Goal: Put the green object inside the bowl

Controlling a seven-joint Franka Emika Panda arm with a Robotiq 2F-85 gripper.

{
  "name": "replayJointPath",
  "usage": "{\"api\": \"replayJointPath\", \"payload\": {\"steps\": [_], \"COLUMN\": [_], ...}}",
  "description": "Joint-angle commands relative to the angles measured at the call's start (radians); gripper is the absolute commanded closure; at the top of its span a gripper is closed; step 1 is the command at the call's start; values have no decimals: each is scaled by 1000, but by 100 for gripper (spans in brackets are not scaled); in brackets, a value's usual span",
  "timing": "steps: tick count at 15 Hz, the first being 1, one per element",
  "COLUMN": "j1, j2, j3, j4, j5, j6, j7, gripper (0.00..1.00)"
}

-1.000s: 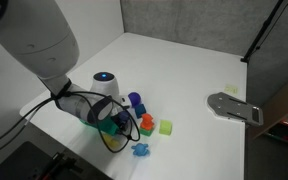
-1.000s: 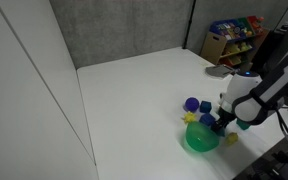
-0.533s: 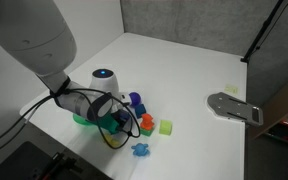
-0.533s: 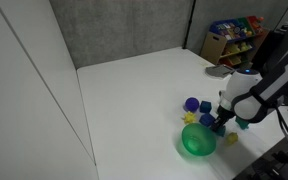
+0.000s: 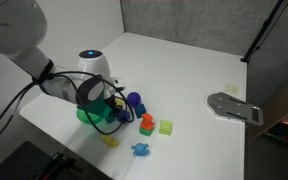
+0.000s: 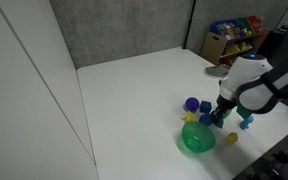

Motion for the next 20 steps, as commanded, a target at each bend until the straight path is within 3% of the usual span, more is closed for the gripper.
{"api": "replayJointPath", "payload": {"steps": [1, 8, 13, 20], "j1": [48, 98, 149, 237], "j2": [-155, -278, -238, -106], "j3": [-19, 50, 88, 47], "j4": [-61, -95, -85, -20], "j5": [12, 49, 69, -2], "j6": [-64, -132, -130, -71], "j7": [52, 83, 111, 215], "gripper": [93, 92, 92, 92]}}
